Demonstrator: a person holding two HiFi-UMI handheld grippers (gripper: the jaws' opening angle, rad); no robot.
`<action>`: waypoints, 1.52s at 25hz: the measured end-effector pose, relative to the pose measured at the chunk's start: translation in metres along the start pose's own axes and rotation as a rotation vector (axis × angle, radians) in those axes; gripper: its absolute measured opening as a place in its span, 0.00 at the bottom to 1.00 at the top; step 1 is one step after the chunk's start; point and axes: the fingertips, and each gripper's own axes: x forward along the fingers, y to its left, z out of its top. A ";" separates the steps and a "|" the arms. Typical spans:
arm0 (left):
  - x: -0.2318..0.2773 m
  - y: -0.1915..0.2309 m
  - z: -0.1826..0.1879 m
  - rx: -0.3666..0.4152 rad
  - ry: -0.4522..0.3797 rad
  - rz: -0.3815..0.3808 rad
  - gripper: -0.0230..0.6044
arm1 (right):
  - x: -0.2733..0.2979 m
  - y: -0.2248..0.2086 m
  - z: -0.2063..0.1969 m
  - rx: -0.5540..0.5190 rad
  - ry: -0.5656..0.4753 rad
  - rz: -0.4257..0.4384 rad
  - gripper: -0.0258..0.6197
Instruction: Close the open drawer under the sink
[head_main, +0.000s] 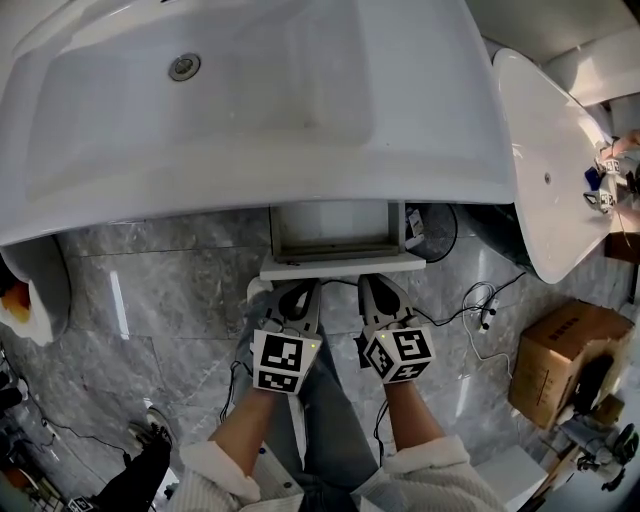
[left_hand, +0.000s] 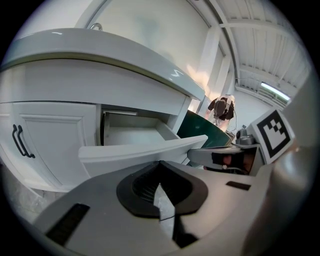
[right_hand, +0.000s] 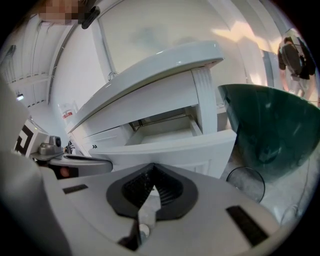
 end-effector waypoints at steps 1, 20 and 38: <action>0.000 0.000 0.001 0.005 -0.003 -0.002 0.06 | 0.000 0.000 0.001 -0.005 -0.005 -0.009 0.05; 0.019 0.025 0.038 0.036 -0.060 0.020 0.06 | 0.032 -0.005 0.034 -0.011 -0.050 -0.024 0.05; 0.041 0.042 0.073 0.087 -0.094 0.025 0.06 | 0.059 -0.015 0.069 -0.035 -0.079 -0.023 0.05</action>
